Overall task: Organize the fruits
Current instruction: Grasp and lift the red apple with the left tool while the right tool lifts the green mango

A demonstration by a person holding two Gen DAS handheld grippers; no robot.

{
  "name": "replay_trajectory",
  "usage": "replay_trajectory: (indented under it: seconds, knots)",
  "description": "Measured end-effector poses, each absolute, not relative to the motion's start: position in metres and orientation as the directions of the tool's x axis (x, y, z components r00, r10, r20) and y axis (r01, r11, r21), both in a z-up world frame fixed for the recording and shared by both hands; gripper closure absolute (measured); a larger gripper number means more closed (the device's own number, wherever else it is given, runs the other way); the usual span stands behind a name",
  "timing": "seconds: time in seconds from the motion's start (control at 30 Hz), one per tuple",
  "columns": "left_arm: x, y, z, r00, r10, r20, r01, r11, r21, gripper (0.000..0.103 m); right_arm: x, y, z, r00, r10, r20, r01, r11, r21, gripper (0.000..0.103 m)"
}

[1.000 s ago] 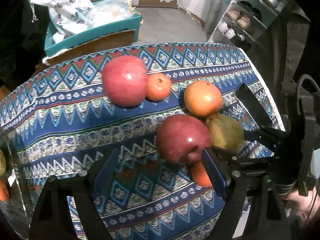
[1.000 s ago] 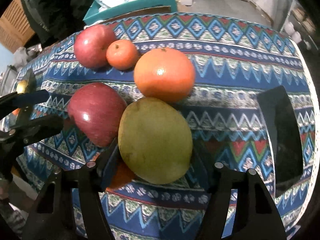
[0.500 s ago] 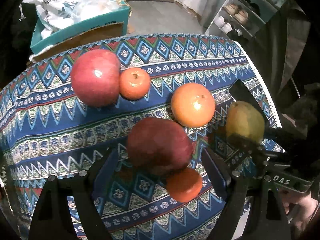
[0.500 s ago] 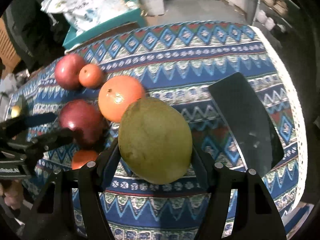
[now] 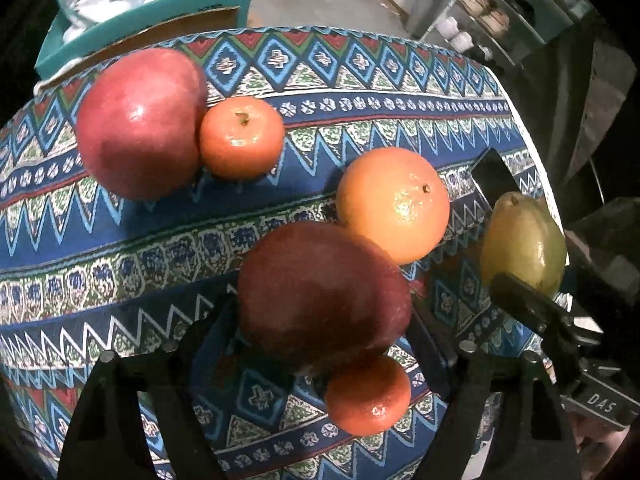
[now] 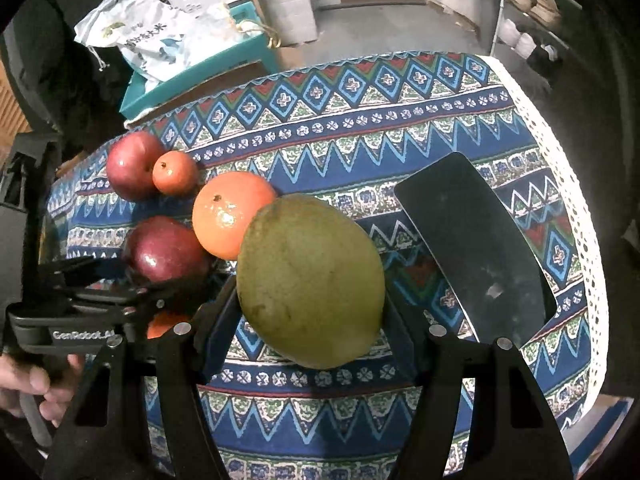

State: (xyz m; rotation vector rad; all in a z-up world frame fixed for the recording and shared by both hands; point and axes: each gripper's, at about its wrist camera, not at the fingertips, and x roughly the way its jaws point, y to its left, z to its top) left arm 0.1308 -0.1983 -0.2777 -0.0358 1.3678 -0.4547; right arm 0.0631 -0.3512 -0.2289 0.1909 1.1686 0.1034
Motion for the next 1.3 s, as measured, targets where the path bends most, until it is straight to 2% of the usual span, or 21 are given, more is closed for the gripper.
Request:
replay_trajectory:
  seconds: [0.47,1.0,1.3]
  knots:
    - [0.116,-0.189,-0.260,0.243,-0.289,-0.926,0.330,0.922,-0.201,0.026,0.063,-0.343,-0.224,0.426,0.143,-0.894,0.004,0.987,0.160,0.036]
    - [0.084,-0.167,-0.173,0.441,-0.291,-0.849,0.362,0.923,-0.128,0.026,0.055,-0.334,-0.172,0.542,0.125,-0.831,-0.015,0.990,0.139,0.036]
    - [0.070,-0.153,-0.134,0.492,-0.324,-0.808,0.358,0.921,-0.151,0.026,0.046,-0.323,-0.128,0.615,0.136,-0.777,-0.043,0.989,0.139,0.036]
